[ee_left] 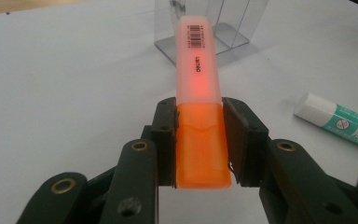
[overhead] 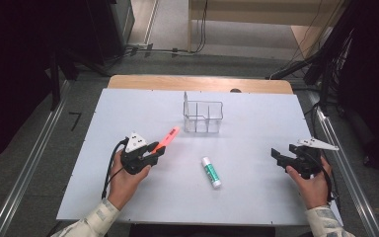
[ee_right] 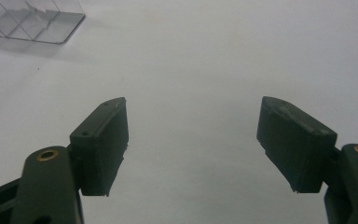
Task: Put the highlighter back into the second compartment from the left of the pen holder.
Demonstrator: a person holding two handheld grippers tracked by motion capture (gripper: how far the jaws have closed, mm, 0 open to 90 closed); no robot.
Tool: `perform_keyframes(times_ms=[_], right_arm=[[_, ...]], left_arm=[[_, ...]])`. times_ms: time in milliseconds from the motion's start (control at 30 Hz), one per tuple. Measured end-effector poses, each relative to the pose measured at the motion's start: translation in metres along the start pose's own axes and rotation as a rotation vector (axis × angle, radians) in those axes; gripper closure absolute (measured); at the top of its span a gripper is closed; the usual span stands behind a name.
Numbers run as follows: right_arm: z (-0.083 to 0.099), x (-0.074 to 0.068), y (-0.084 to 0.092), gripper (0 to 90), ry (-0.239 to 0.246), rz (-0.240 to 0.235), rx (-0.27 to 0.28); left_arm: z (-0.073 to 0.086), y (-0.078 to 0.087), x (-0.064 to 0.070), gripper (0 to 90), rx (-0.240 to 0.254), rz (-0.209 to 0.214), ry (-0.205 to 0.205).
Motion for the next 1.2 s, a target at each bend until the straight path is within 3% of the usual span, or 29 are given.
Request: perform_keyframes(times_ms=[1200], right_arm=[[0.0, -0.002, -0.001, 23.8, 0.002, -0.011, -0.002]], left_arm=[[-0.037, -0.013, 0.01, 67.4, 0.042, 0.025, -0.008]])
Point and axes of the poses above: each handheld gripper's, and its own axes: y roughly backward along the jaws, z roughly out of its underside, x roughly to its right, the point moved 9 cm from there along -y, roughly forward along the jaws, and after that the axes turned 9 degrees about x, right-handed, at the moved point
